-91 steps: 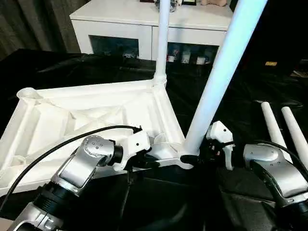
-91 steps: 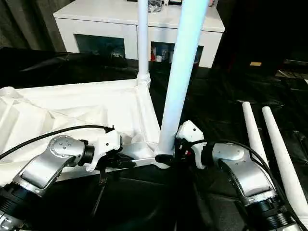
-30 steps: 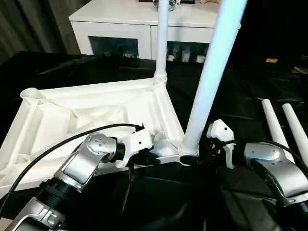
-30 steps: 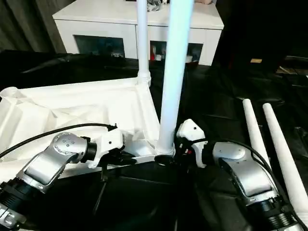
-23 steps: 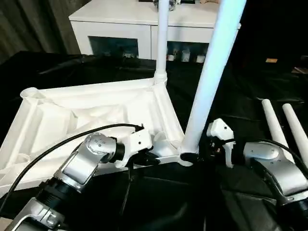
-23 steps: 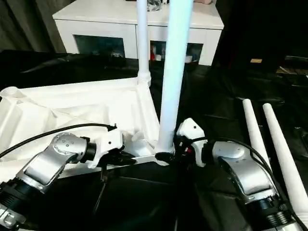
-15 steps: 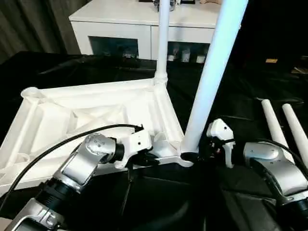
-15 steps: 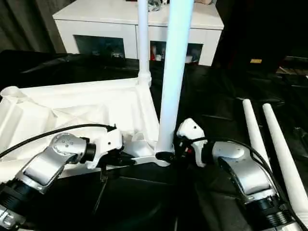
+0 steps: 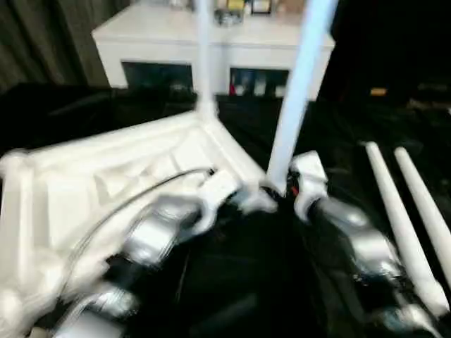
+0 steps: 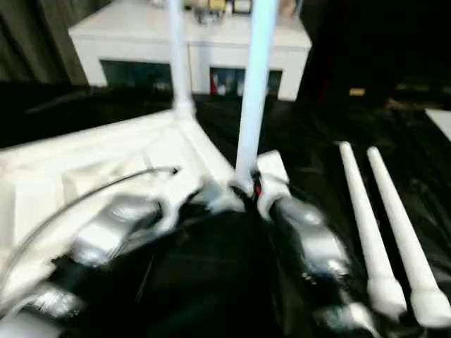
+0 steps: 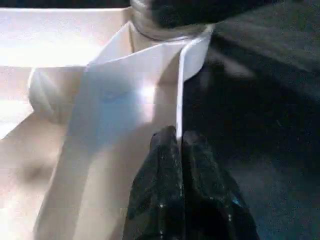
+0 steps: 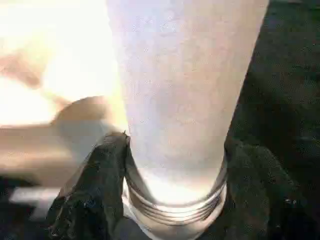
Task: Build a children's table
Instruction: Rotate leg to tighten
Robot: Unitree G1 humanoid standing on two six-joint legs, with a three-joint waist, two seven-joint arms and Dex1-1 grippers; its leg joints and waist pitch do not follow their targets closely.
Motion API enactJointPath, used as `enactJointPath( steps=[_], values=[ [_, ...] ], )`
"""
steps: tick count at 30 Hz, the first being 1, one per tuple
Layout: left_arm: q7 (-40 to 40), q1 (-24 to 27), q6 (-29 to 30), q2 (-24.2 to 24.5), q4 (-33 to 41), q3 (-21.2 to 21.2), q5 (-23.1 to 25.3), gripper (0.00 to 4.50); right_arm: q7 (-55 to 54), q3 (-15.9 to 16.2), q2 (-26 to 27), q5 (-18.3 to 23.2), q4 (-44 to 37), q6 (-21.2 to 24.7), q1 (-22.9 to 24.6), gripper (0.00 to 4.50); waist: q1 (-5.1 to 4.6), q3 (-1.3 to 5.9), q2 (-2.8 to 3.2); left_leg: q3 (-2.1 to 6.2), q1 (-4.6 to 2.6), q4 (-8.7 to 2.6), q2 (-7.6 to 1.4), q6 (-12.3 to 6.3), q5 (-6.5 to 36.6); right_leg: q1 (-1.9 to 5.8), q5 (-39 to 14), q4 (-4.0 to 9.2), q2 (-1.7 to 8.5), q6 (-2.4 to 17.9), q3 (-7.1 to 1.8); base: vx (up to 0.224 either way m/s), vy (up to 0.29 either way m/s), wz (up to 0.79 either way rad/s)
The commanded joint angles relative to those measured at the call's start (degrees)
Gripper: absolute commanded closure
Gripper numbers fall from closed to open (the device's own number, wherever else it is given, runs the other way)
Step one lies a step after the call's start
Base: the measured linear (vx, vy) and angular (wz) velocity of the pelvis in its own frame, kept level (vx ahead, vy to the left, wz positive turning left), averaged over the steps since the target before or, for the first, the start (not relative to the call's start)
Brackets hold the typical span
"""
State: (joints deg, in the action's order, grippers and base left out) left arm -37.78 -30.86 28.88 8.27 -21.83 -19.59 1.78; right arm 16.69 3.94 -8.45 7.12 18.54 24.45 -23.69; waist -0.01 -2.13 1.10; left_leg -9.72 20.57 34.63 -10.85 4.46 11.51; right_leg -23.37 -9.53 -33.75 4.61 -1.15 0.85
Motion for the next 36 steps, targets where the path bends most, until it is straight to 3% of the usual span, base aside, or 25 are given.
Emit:
enactJointPath(
  steps=[1,4,7,9,13,15,18,20,24,26,27,29,32,36],
  values=[
    [10.5,-3.9,0.2,-4.9,-3.9,3.3,-0.3,4.5,-10.7,-1.4,5.9,0.5,8.7,2.0,-0.4,1.88,-0.56,2.41,-0.1,0.52,-0.37,-4.81,-0.33,1.61,22.3,1.05,-32.5,5.96,1.72,6.0,-0.21,0.0,0.0,0.0],
    [15.1,-6.1,-1.6,-8.1,-7.9,4.2,0.9,4.5,-14.8,-1.9,9.4,0.1,13.3,-0.2,-3.8,1.88,-1.0,2.66,-0.04,0.85,-0.98,-4.97,-0.33,1.24,24.7,1.02,-31.6,6.46,1.58,5.3,0.44,0.0,0.0,0.0],
    [14.6,-6.4,-2.7,-8.3,-8.3,3.9,1.1,4.5,-14.2,-1.0,10.0,-1.1,14.3,-3.0,-5.2,1.88,-1.09,2.64,-0.22,0.83,-0.51,-5.18,-0.27,0.19,25.2,1.24,-30.2,6.52,1.61,5.3,0.48,0.0,0.0,0.0],
    [14.0,-6.5,-2.9,-8.1,-8.2,3.9,1.5,4.5,-13.9,-2.4,10.5,-1.0,14.2,-4.3,-5.6,1.32,-1.18,2.69,-0.47,0.71,-0.38,-5.17,-0.18,-0.63,24.7,1.22,-30.1,6.46,1.69,5.5,0.4,0.0,0.0,0.0],
    [11.9,-5.6,-4.1,-5.7,-6.7,3.1,2.1,4.5,-9.3,-3.5,8.8,0.3,10.5,-6.8,-5.2,0.97,-1.08,2.98,-0.41,0.71,0.27,-5.37,-0.46,-1.89,22.4,1.54,-26.1,5.96,1.92,6.6,0.17,0.0,0.0,0.0],
    [10.4,-4.9,-4.8,-4.0,-5.8,2.4,2.3,4.5,-7.2,-2.6,6.4,-0.1,7.7,-7.4,-4.7,0.76,-1.17,3.21,-0.43,0.96,1.36,-5.7,-0.66,-2.0,19.4,2.43,-21.8,5.01,2.1,7.7,0.19,0.0,0.0,0.0],
    [6.7,-3.5,-5.6,-1.4,-3.7,1.1,2.3,4.5,-0.5,-1.1,1.9,1.1,2.7,-5.1,-3.5,0.65,-0.64,3.38,-0.68,0.54,0.91,-5.18,-0.76,-3.01,17.5,2.14,-18.9,4.96,2.12,9.2,-0.04,0.0,0.0,0.0],
    [3.1,-2.2,-7.1,1.1,-1.8,0.1,2.3,4.5,5.8,1.0,-3.6,0.6,-2.1,-3.6,-1.7,0.33,-0.25,3.38,-0.61,0.22,0.81,-4.95,-0.93,-4.07,15.9,2.08,-16.3,4.76,2.04,10.3,-0.28,0.033,-0.013,0.05],
    [-6.1,0.3,-9.8,6.4,1.8,-2.2,1.0,4.5,23.3,3.5,-14.6,3.3,-10.5,-4.2,3.6,0.33,0.75,3.41,-0.17,-0.02,0.86,-4.75,-1.23,-5.49,13.4,2.39,-12.4,4.28,2.23,11.9,-0.33,0.042,-0.014,0.02],
    [-12.1,1.6,-11.6,9.6,4.4,-3.7,-0.3,4.5,29.3,4.3,-18.9,4.3,-12.9,-5.5,5.5,0.33,1.06,3.68,0.14,-0.24,0.51,-4.38,-1.52,-5.91,11.6,2.35,-7.7,3.76,2.27,13.9,-0.22,0.071,-0.016,0.05],
    [-15.3,2.4,-11.4,11.1,6.0,-4.4,-1.3,4.5,31.4,4.3,-20.3,5.1,-13.5,-5.6,6.1,0.33,1.37,3.86,0.47,-0.28,0.53,-4.18,-1.66,-6.57,8.3,2.64,-1.8,2.85,2.35,16.2,-0.07,0.071,-0.013,0.05],
    [-19.5,3.3,-12.4,13.5,8.1,-5.4,-2.2,4.5,33.5,4.4,-22.0,5.5,-13.8,-6.0,6.5,0.33,1.46,3.94,0.38,-0.38,0.43,-3.98,-1.67,-7.66,5.9,2.69,1.8,2.47,2.21,17.8,0.15,0.025,-0.001,0.01],
    [-24.1,4.2,-11.6,15.8,10.7,-5.6,-3.9,4.5,36.0,4.9,-23.1,6.3,-14.1,-5.7,6.6,0.33,1.95,3.76,0.62,-0.55,0.11,-4.05,-1.78,-7.62,6.7,2.61,0.4,2.58,2.28,18.3,0.16,0.0,0.0,0.0],
    [-25.8,4.6,-11.3,16.7,12.5,-5.1,-5.2,4.5,38.2,6.4,-23.2,6.0,-14.6,-6.2,6.8,0.33,2.49,3.45,0.35,-0.59,-0.07,-4.43,-1.91,-5.22,9.7,2.56,-4.1,2.77,2.34,17.0,0.12,0.0,0.0,0.0]
  ],
)
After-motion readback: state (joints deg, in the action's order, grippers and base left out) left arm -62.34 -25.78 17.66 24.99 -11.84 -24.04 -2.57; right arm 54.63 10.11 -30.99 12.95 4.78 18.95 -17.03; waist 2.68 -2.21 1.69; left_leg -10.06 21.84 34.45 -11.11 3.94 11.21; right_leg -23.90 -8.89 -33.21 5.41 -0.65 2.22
